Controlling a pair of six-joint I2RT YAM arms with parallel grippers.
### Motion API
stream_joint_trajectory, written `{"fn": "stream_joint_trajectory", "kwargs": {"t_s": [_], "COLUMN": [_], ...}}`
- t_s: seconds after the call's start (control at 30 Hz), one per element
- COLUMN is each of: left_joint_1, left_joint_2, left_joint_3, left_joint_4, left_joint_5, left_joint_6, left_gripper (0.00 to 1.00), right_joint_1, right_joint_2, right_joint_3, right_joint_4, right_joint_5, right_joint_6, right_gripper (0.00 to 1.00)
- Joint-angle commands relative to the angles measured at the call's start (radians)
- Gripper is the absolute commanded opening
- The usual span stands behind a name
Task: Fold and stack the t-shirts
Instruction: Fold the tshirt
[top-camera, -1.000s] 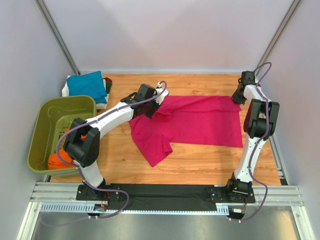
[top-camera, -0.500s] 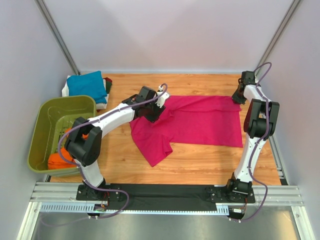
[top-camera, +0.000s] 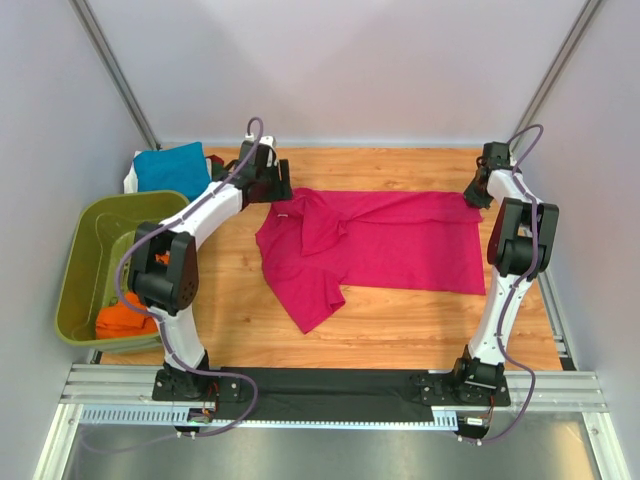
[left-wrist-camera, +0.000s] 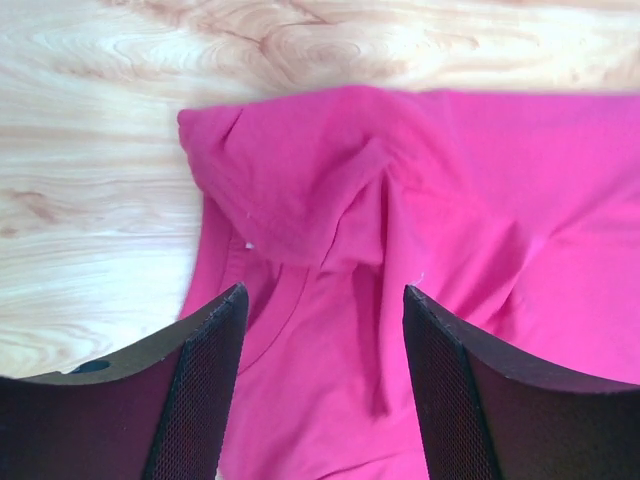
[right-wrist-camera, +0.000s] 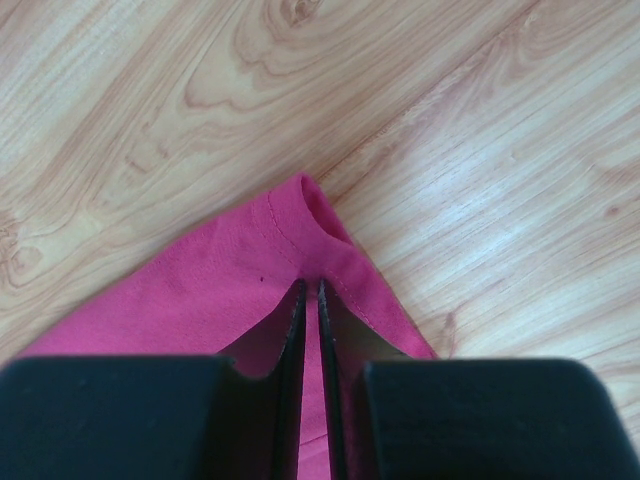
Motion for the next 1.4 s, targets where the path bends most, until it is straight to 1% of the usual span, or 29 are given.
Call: {"fn": "stream_joint_trajectory", "kwargs": {"t_s": [0.0, 0.13, 0.2, 0.23, 0.33, 0.37, 0.43, 0.47, 0.57, 0.63, 0.8, 0.83, 0.9, 0.93, 1.03, 1.07, 1.1, 1.2, 1.23, 1.3, 1.37], "left_joint_1": [-0.009, -0.012, -0.025, -0.035, -0.053, -0.056, -0.065, -0.068, -0.088, -0.108, -0.110, -0.110, -0.105, -0.105, -0.099, -0.101, -0.098, -0.096, -0.094, -0.091, -0.091], "left_joint_2": [0.049, 0.062, 0.062, 0.063, 0.077, 0.092, 0.109, 0.126, 0.140, 0.148, 0.157, 0.154, 0.146, 0.140, 0.132, 0.131, 0.126, 0.122, 0.125, 0.131, 0.134], "left_joint_3": [0.041, 0.012, -0.005, -0.006, 0.007, 0.014, 0.036, 0.043, 0.052, 0.053, 0.043, 0.040, 0.024, 0.018, -0.006, -0.015, -0.037, -0.061, -0.063, -0.062, -0.060], "left_joint_4": [0.006, 0.031, 0.055, 0.057, 0.057, 0.059, 0.056, 0.049, 0.052, 0.051, 0.059, 0.065, 0.078, 0.088, 0.094, 0.098, 0.106, 0.129, 0.134, 0.138, 0.149], "left_joint_5": [0.014, -0.006, -0.021, -0.064, -0.105, -0.115, -0.133, -0.132, -0.141, -0.194, -0.237, -0.242, -0.248, -0.251, -0.265, -0.265, -0.257, -0.256, -0.256, -0.245, -0.234], "left_joint_6": [-0.183, -0.330, -0.368, -0.394, -0.427, -0.430, -0.441, -0.444, -0.436, -0.422, -0.422, -0.424, -0.431, -0.436, -0.465, -0.473, -0.485, -0.499, -0.500, -0.502, -0.496], "left_gripper": [0.70, 0.70, 0.70, 0.70, 0.70, 0.70, 0.70, 0.70, 0.70, 0.70, 0.70, 0.70, 0.70, 0.69, 0.66, 0.65, 0.59, 0.53, 0.53, 0.46, 0.44], "right_joint_1": [-0.005, -0.003, -0.003, -0.002, -0.002, 0.003, 0.011, 0.021, 0.053, 0.096, 0.217, 0.265, 0.296, 0.319, 0.339, 0.340, 0.342, 0.343, 0.343, 0.343, 0.343], "right_joint_2": [0.001, -0.017, -0.043, -0.068, -0.123, -0.138, -0.184, -0.200, -0.240, -0.264, -0.258, -0.237, -0.197, -0.183, -0.125, -0.113, -0.091, -0.057, -0.051, -0.033, -0.010], "right_joint_3": [-0.028, -0.024, -0.025, -0.024, -0.010, -0.005, -0.002, 0.004, 0.022, 0.023, 0.027, 0.029, 0.033, 0.035, 0.044, 0.047, 0.046, 0.049, 0.049, 0.050, 0.052], "right_joint_4": [-0.087, -0.098, -0.099, -0.101, -0.116, -0.121, -0.124, -0.129, -0.145, -0.144, -0.118, -0.118, -0.113, -0.110, -0.106, -0.101, -0.101, -0.087, -0.078, -0.070, -0.063], "right_joint_5": [0.002, -0.015, -0.023, -0.027, -0.046, -0.050, -0.064, -0.069, -0.087, -0.112, -0.124, -0.123, -0.120, -0.116, -0.109, -0.109, -0.109, -0.106, -0.104, -0.100, -0.086], "right_joint_6": [-0.021, -0.022, -0.022, -0.027, -0.031, -0.034, -0.038, -0.038, -0.042, -0.041, -0.047, -0.044, -0.033, -0.030, -0.015, -0.011, -0.007, -0.010, -0.010, -0.014, -0.022], "right_gripper": [0.10, 0.11, 0.12, 0.13, 0.21, 0.26, 0.32, 0.37, 0.44, 0.44, 0.44, 0.43, 0.42, 0.40, 0.35, 0.33, 0.31, 0.27, 0.26, 0.23, 0.22]}}
